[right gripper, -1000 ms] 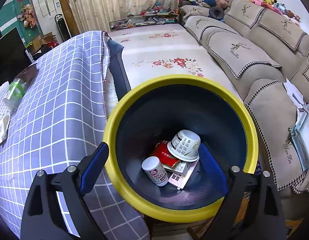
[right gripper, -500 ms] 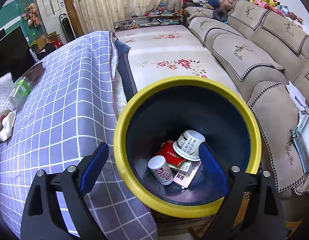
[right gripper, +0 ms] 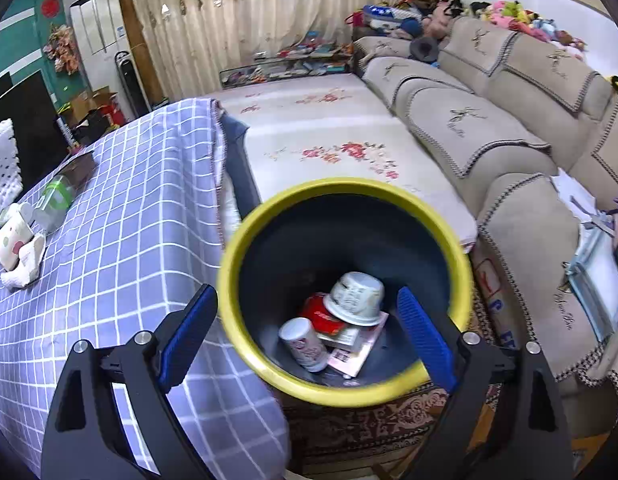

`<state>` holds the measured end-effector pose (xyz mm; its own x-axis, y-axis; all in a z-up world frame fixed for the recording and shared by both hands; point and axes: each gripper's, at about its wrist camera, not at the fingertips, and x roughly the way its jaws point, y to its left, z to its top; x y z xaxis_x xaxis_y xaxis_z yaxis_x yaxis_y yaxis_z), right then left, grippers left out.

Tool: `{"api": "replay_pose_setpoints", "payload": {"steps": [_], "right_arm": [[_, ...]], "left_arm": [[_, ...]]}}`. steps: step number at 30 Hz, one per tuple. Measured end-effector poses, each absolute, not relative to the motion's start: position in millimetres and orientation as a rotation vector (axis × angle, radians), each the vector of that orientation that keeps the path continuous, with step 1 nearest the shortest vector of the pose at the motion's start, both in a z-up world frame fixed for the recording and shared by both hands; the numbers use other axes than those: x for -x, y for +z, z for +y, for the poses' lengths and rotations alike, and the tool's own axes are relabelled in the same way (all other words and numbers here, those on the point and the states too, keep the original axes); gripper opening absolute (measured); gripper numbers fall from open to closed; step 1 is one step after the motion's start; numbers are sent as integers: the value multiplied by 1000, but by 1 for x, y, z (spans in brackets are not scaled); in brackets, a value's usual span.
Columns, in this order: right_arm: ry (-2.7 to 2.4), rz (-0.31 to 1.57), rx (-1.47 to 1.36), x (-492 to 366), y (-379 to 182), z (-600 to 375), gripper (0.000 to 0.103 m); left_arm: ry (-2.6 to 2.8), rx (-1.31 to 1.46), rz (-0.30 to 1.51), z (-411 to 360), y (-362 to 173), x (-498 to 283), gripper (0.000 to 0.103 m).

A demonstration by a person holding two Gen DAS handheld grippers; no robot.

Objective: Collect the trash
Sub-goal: 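Grasp the white foam net with the left tool and drop it into the bin, then reach the right tool to the white cloth and grasp it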

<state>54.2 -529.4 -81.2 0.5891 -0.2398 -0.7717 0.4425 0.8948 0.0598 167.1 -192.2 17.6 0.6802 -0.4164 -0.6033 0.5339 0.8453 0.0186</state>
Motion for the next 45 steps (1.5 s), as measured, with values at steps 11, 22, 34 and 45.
{"api": "replay_pose_setpoints", "payload": {"steps": [11, 22, 34, 45], "right_arm": [[-570, 832, -301, 32, -78, -572, 88], [-639, 835, -382, 70, -88, -607, 88], [-604, 843, -384, 64, -91, -600, 88], [-521, 842, -322, 36, -76, -566, 88]], "left_arm": [[-859, -311, 705, -345, -20, -126, 15], [-894, -452, 854, -483, -92, -136, 16], [-852, -420, 863, -477, -99, -147, 54], [-757, -317, 766, -379, -55, -135, 63]]}}
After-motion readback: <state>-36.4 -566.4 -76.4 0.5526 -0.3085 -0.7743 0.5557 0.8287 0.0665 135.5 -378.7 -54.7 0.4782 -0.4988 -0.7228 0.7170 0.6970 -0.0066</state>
